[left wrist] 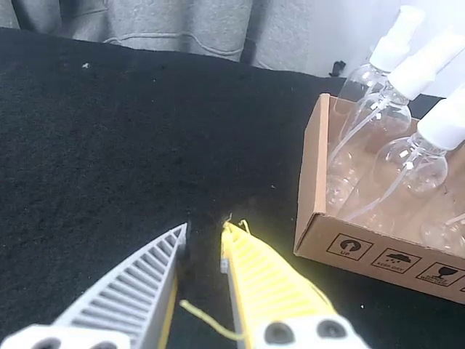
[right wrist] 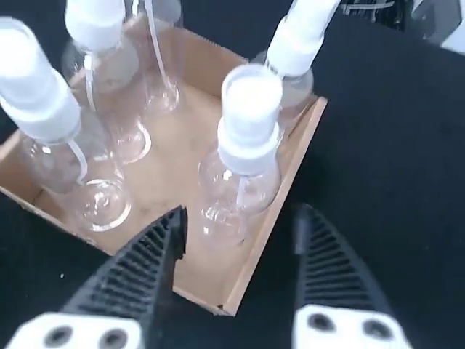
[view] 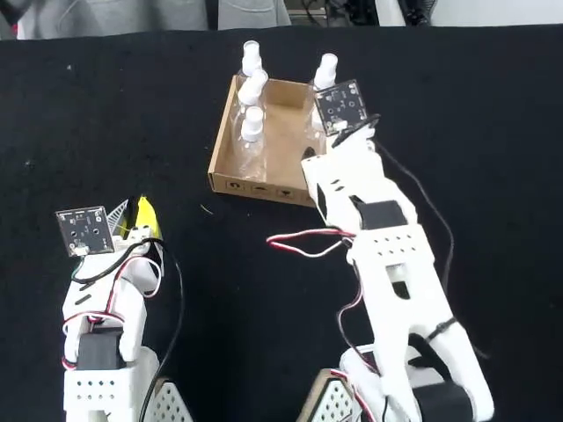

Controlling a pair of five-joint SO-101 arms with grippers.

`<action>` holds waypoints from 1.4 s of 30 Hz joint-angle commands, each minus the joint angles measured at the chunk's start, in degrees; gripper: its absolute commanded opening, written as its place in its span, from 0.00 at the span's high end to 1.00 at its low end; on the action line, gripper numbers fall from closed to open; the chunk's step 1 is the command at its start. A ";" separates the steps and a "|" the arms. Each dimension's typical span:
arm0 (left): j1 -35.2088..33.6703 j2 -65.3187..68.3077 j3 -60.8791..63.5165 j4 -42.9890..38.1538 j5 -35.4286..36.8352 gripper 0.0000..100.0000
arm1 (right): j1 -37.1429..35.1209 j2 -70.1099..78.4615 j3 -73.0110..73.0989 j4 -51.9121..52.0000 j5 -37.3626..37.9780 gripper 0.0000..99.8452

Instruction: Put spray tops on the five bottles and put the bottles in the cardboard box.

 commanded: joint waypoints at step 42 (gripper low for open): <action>-0.40 -0.62 -0.48 -1.41 -0.35 0.93 | 1.41 -52.35 24.75 -9.23 -0.18 0.99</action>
